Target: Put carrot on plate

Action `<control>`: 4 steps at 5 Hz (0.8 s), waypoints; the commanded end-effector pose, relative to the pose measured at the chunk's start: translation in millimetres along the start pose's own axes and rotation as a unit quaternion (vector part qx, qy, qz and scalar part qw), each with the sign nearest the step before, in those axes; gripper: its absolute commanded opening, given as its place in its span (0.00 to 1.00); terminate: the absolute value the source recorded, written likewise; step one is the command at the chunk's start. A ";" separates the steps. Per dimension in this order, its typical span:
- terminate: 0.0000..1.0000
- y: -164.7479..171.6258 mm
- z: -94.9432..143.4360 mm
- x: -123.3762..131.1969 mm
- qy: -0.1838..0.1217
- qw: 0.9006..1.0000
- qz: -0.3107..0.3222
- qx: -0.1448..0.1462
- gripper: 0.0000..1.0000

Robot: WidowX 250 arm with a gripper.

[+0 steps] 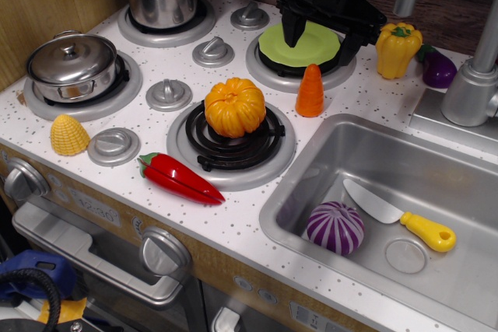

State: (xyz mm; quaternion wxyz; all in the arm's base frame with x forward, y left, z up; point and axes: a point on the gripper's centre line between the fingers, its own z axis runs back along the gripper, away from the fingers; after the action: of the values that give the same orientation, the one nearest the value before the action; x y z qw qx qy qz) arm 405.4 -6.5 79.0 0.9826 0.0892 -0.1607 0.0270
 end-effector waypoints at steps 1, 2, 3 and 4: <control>0.00 0.0 0.0 0.0 0.000 1.000 0.000 0.000 1.00; 0.00 2.3 -13.1 -1.1 -0.003 1.000 0.006 -0.007 1.00; 0.00 2.7 -24.0 -1.6 -0.003 1.000 0.012 -0.016 1.00; 0.00 1.7 -32.2 -3.8 -0.009 1.000 0.019 -0.018 1.00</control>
State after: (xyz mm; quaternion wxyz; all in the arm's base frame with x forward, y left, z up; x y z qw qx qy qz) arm 408.2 -1.3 33.1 0.9857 0.0624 -0.1505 0.0429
